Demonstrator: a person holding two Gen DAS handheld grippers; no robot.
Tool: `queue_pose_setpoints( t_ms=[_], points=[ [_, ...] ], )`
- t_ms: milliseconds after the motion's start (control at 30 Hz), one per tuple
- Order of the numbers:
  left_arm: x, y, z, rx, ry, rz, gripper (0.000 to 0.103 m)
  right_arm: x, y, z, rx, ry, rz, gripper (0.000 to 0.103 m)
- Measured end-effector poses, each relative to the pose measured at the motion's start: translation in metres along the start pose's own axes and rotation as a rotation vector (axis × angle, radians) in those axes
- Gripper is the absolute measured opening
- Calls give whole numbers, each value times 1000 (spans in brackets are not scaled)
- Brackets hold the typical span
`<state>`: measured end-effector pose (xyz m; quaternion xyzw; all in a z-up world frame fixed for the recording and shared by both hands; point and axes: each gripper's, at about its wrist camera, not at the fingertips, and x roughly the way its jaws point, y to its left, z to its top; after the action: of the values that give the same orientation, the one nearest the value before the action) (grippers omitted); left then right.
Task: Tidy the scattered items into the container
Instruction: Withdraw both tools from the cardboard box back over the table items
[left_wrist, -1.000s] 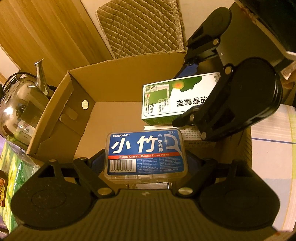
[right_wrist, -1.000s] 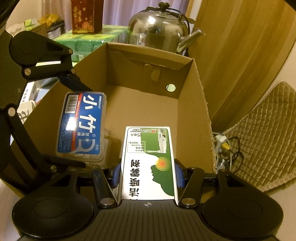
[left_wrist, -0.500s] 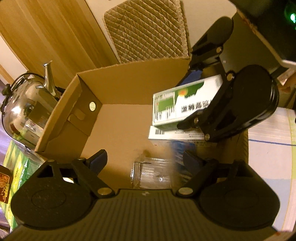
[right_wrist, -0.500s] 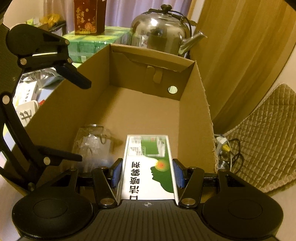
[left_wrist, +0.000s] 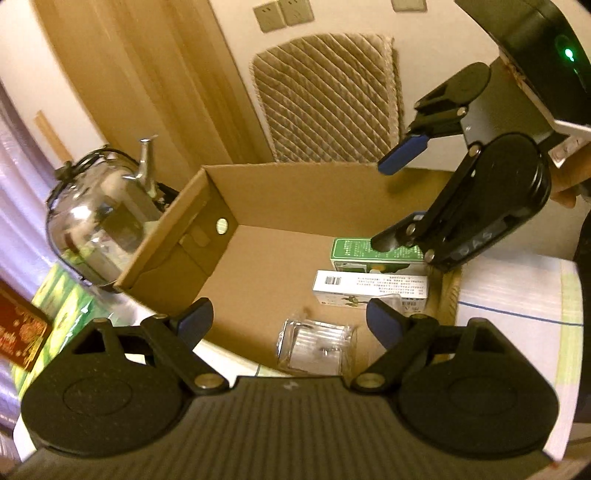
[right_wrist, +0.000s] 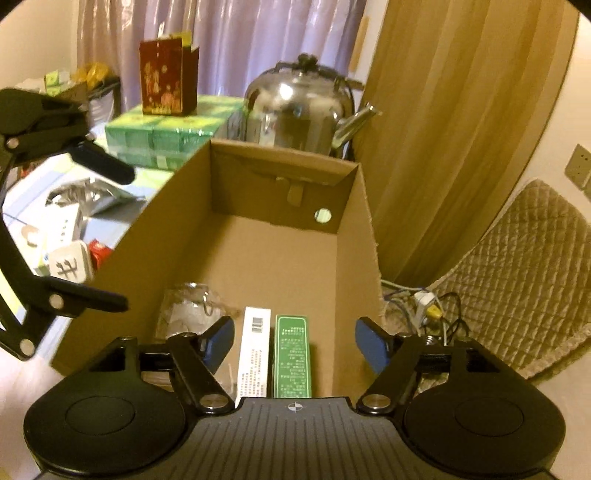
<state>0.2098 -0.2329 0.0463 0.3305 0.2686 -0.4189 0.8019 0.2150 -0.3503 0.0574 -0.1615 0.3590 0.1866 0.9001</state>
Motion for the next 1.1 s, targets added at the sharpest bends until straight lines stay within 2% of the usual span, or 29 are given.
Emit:
queue_pose_setpoints(
  t_ms=[267, 433, 567, 667, 833, 933, 1100],
  points=[
    [-65, 4, -34, -103, -29, 69, 91, -50, 33, 2, 6, -82, 33, 83],
    [-101, 2, -84, -170, 14, 116, 91, -71, 72, 1, -8, -122, 98, 87],
    [-125, -1, -134, -266, 62, 161, 91, -80, 110, -2, -20, -138, 170, 90],
    [-138, -1, -172, -332, 113, 200, 91, -81, 139, -8, -28, -133, 235, 92],
    [-156, 3, -224, -481, 175, 267, 92, -72, 183, -19, -60, -93, 292, 93],
    [-164, 10, -244, -547, 184, 293, 92, -64, 202, -23, -78, -72, 309, 93],
    [-167, 20, -257, -574, 179, 317, 92, -44, 222, -29, -71, -28, 327, 93]
  ],
)
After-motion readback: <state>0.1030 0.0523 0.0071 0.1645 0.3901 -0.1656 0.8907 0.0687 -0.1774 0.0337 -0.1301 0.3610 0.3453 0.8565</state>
